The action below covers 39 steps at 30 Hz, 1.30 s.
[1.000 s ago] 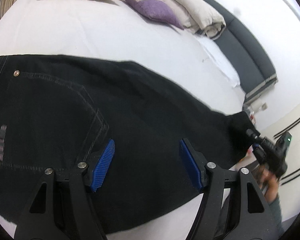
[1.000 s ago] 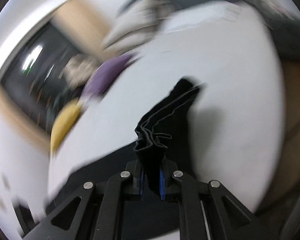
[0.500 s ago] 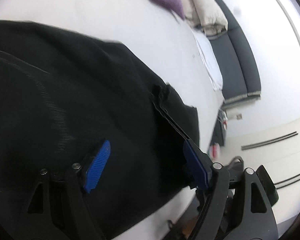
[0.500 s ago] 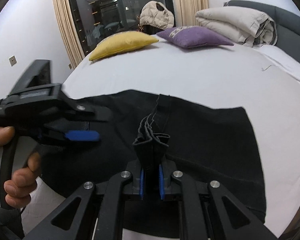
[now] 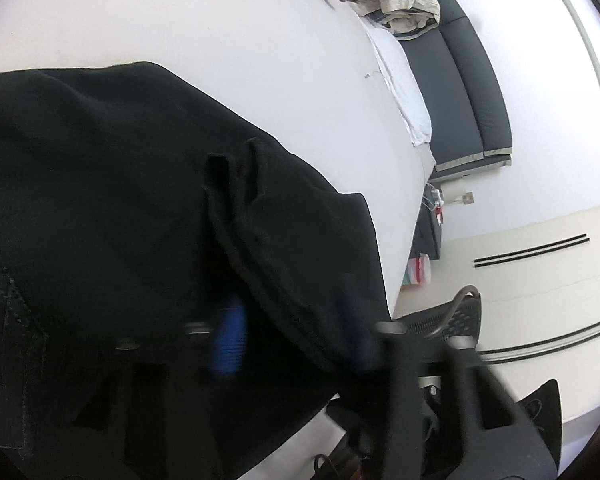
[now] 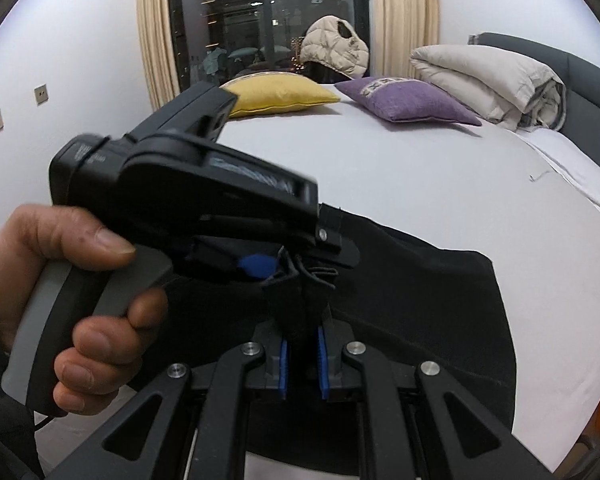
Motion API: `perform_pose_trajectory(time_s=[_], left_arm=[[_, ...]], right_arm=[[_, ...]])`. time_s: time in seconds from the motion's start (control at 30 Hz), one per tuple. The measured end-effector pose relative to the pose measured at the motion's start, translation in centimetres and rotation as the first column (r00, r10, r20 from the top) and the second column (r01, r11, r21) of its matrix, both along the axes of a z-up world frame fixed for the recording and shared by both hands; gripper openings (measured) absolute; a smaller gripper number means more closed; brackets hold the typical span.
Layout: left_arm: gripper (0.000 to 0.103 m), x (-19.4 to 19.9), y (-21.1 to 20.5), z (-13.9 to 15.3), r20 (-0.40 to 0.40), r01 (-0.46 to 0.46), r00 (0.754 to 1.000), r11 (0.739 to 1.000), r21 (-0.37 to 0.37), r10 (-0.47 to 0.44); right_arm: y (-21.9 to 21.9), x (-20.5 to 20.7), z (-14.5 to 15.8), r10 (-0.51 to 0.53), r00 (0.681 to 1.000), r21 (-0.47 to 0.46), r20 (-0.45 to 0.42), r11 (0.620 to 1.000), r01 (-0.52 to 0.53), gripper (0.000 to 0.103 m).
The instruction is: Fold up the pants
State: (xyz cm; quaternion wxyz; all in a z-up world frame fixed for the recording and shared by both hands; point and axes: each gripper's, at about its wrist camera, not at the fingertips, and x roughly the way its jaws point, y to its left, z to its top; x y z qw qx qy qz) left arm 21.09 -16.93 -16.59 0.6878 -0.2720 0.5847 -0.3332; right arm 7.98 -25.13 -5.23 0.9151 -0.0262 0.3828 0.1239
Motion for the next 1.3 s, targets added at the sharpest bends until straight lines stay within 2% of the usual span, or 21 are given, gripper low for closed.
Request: perform_pose_trajectory(time_s=[0.03,0.07,0.17,0.33,0.47,0.57,0.63,0.67,0.73,0.77,0.8,0.87,0.9,0.97,1.07,1.1,1.17,1.2,1.23,1.27,1.3], left_arm=[[0.027,0.0,0.3,0.2,0.007,-0.002,1.000,1.000,0.001,0.002],[0.018,0.0,0.8,0.3,0.014,-0.006,1.000,1.000,0.004,0.005],[0.012,0.1,3.0,1.0,0.030,-0.028,0.999,1.000,0.007,0.028],[0.011,-0.1,7.1,1.6,0.046,-0.053,0.998,0.998,0.037,0.052],[0.012,-0.4,9.5,0.5,0.033,-0.079,0.996,0.994,0.069,0.077],[0.012,-0.7,10.5,-1.4,0.022,-0.090,0.996,0.988,0.128,0.088],[0.012,-0.8,10.7,-2.4,-0.001,-0.094,0.996,0.990,0.104,0.094],[0.012,-1.0,11.1,-2.4,0.001,-0.096,0.995,0.991,0.098,0.096],[0.012,-1.5,11.4,-2.1,0.012,-0.095,0.995,0.989,0.117,0.095],[0.012,-1.6,11.7,-1.5,0.026,-0.102,0.995,0.986,0.134,0.099],[0.012,-2.0,12.4,-0.2,0.077,-0.127,0.990,0.975,0.183,0.114],[0.012,-2.9,12.9,2.0,0.178,-0.175,0.975,0.950,0.258,0.131],[0.012,-3.1,13.0,3.1,0.211,-0.186,0.969,0.947,0.260,0.132],[0.012,-3.5,12.1,4.9,0.263,-0.179,0.958,0.955,0.237,0.115],[0.012,-4.6,8.2,6.1,0.318,-0.082,0.948,0.977,0.198,0.016],[0.012,-4.9,6.8,5.6,0.309,-0.039,0.951,0.980,0.196,-0.024],[0.012,-5.4,4.7,3.3,0.271,0.016,0.959,0.974,0.227,-0.079],[0.012,-5.6,4.1,2.1,0.251,0.033,0.963,0.968,0.250,-0.097],[0.012,-5.7,3.6,0.1,0.221,0.055,0.967,0.956,0.288,-0.123],[0.012,-5.8,3.5,-1.2,0.213,0.066,0.968,0.951,0.302,-0.135],[0.012,-5.9,4.1,-1.8,0.220,0.054,0.968,0.962,0.268,-0.116]], right_arm=[[0.5,0.0,0.0,0.008,1.000,0.001,-0.001,1.000,-0.008,0.013],[1.0,0.0,0.1,0.017,1.000,0.001,0.001,1.000,-0.017,0.013],[2.7,-0.1,0.4,0.052,0.999,-0.003,0.013,0.999,-0.052,0.013],[5.5,-0.3,0.5,0.110,0.994,-0.017,0.015,0.994,-0.109,0.013],[7.2,-0.2,-0.6,0.137,0.991,-0.019,-0.009,0.990,-0.137,0.013],[8.6,0.2,-3.0,0.174,0.982,-0.038,-0.077,0.983,-0.178,0.015],[8.8,0.5,-4.7,0.183,0.968,-0.029,-0.171,0.981,-0.190,0.017],[8.4,0.5,-4.7,0.177,0.966,0.001,-0.190,0.984,-0.180,0.018],[6.5,0.1,-4.1,0.177,0.959,0.100,-0.222,0.982,-0.159,0.049],[5.4,-0.1,-3.5,0.170,0.959,0.135,-0.229,0.981,-0.142,0.055],[3.6,-0.4,-2.4,0.161,0.962,0.181,-0.219,0.976,-0.122,0.058],[0.5,-0.2,-0.6,0.124,0.975,0.232,-0.187,0.969,-0.079,0.058],[-2.1,0.5,0.5,0.072,0.983,0.272,-0.166,0.962,-0.024,0.059],[-6.2,2.4,1.2,-0.015,0.987,0.345,-0.163,0.936,0.071,0.059],[-10.6,6.3,0.5,-0.063,0.980,0.459,-0.190,0.877,0.146,0.059],[-11.5,8.0,-0.4,-0.047,0.975,0.513,-0.219,0.844,0.156,0.059],[-11.9,10.1,-2.2,-0.026,0.967,0.552,-0.255,0.817,0.168,0.059],[-12.0,11.7,-4.1,0.005,0.954,0.559,-0.300,0.811,0.172,0.059],[-11.8,12.7,-5.3,-0.004,0.943,0.533,-0.334,0.824,0.192,0.057],[-12.0,13.8,-7.0,-0.031,0.931,0.495,-0.365,0.840,0.222,0.051],[-12.7,14.6,-8.2,-0.037,0.927,0.501,-0.374,0.833,0.235,0.034]])
